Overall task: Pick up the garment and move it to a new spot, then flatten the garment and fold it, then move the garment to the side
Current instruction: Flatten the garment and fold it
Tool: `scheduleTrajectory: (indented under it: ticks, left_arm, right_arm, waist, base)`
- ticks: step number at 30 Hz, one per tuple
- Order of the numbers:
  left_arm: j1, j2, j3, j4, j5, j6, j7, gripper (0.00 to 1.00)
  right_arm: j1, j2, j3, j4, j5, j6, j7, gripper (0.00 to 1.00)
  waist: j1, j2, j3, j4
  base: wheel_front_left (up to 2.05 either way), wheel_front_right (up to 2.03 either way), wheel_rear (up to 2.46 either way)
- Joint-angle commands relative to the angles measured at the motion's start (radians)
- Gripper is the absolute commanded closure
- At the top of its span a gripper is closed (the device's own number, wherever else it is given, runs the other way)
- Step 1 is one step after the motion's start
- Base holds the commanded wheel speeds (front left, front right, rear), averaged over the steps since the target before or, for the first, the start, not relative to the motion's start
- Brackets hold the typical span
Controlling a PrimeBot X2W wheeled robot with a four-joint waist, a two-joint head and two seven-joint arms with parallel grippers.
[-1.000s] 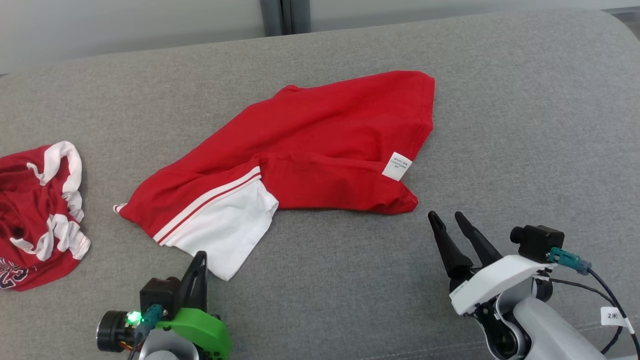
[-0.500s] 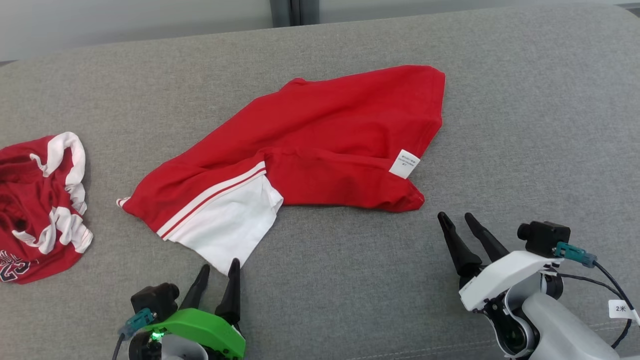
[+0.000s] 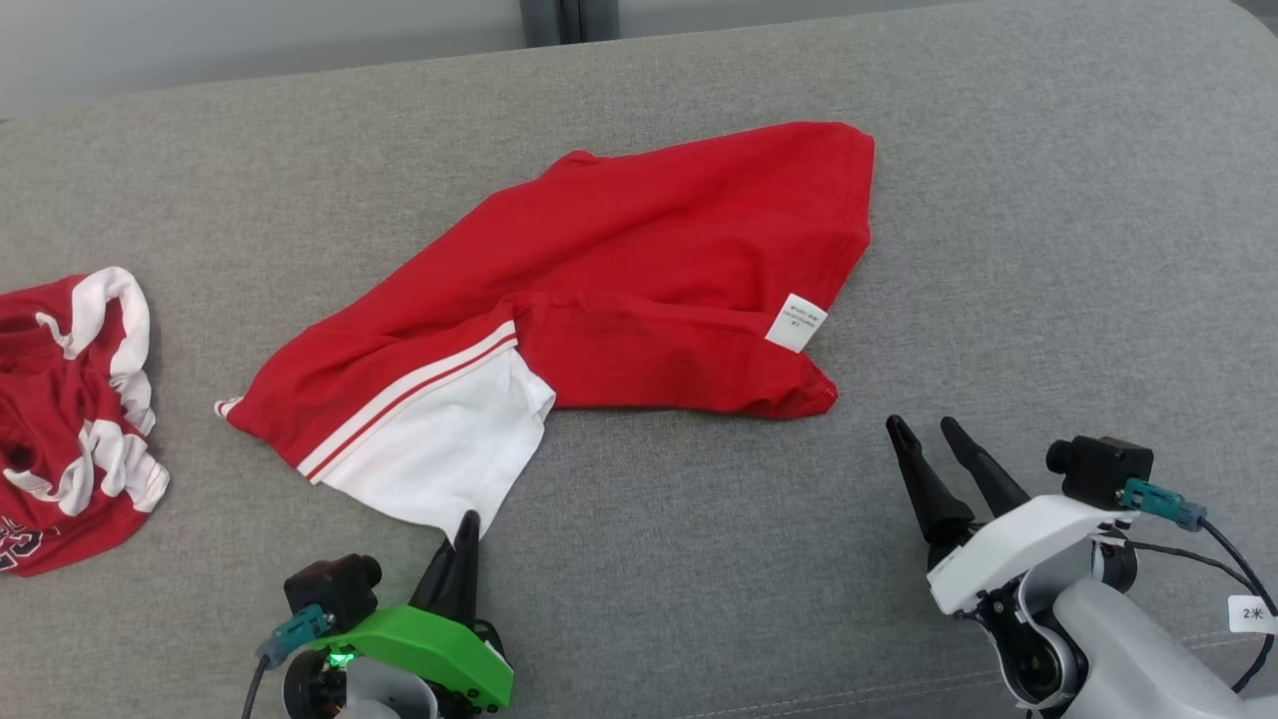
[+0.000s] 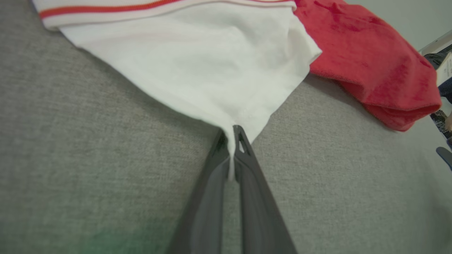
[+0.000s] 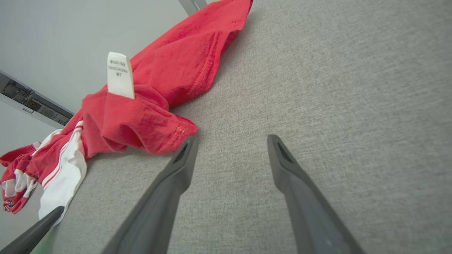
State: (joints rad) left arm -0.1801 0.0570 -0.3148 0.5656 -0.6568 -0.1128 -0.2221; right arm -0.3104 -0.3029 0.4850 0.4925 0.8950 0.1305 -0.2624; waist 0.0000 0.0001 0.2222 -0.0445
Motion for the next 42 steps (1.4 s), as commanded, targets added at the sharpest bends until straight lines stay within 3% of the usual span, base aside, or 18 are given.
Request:
scheduleTrajectory:
  ticks: [1,6,13,21,23,24,25,26,35,42]
  left_arm:
    - [-0.001,0.006,0.008,-0.003,0.009,0.008,-0.007,1.0]
    - [0.015,0.016,0.027,-0.032,0.007,0.014,-0.025,1.0]
    - [0.015,0.036,0.05,-0.07,0.013,0.029,-0.033,1.0]
    - [-0.015,0.043,0.046,-0.084,0.019,0.036,-0.035,1.0]
    - [-0.02,0.044,0.047,-0.086,0.018,0.036,-0.035,1.0]
    - [-0.021,0.045,0.048,-0.085,0.017,0.037,-0.036,1.0]
    - [-0.02,0.046,0.049,-0.084,0.016,0.037,-0.036,1.0]
    - [-0.02,0.047,0.05,-0.083,0.015,0.038,-0.034,1.0]
    - [-0.022,0.064,0.087,-0.124,-0.007,0.029,-0.04,1.0]
    - [-0.05,0.117,0.138,-0.287,-0.054,0.032,0.006,1.0]
  right_arm:
    - [0.006,0.001,0.004,-0.001,0.0,0.001,-0.003,0.0]
    - [-0.018,0.022,0.017,-0.007,0.093,0.001,-0.003,0.0]
    - [-0.073,0.015,0.051,0.016,0.365,0.001,0.021,0.0]
    - [-0.088,0.01,0.078,-0.025,0.555,0.001,0.079,0.0]
    - [-0.089,0.005,0.089,-0.034,0.572,0.001,0.083,0.21]
    - [-0.089,0.003,0.094,-0.036,0.578,0.001,0.082,0.61]
    - [-0.09,0.001,0.099,-0.038,0.583,0.001,0.08,0.75]
    - [-0.09,0.0,0.102,-0.046,0.59,0.001,0.076,1.0]
    - [-0.027,-0.078,0.098,-0.155,0.593,0.001,0.027,1.0]
    - [0.005,-0.182,0.076,-0.268,0.566,0.001,0.007,1.0]
  waist:
    - [0.0,-0.0001,-0.003,0.007]
    - [0.0,-0.0001,-0.007,0.024]
    - [0.0,-0.0001,0.008,0.058]
    - [0.0,-0.0001,0.037,0.081]
    - [0.0,-0.0001,0.04,0.082]
    - [0.0,-0.0001,0.042,0.083]
    - [0.0,-0.0001,0.042,0.082]
    - [0.0,-0.0001,0.041,0.082]
    - [0.0,-0.0001,-0.011,0.065]
    - [0.0,-0.0001,-0.057,0.022]
  base:
    - [0.0,0.0,0.0]
    - [0.0,0.0,0.0]
    - [0.0,0.0,0.0]
    - [0.0,0.0,0.0]
    - [0.0,0.0,0.0]
    - [0.0,0.0,0.0]
    - [0.0,0.0,0.0]
    - [0.0,0.0,0.0]
    - [0.0,0.0,0.0]
    - [0.0,0.0,0.0]
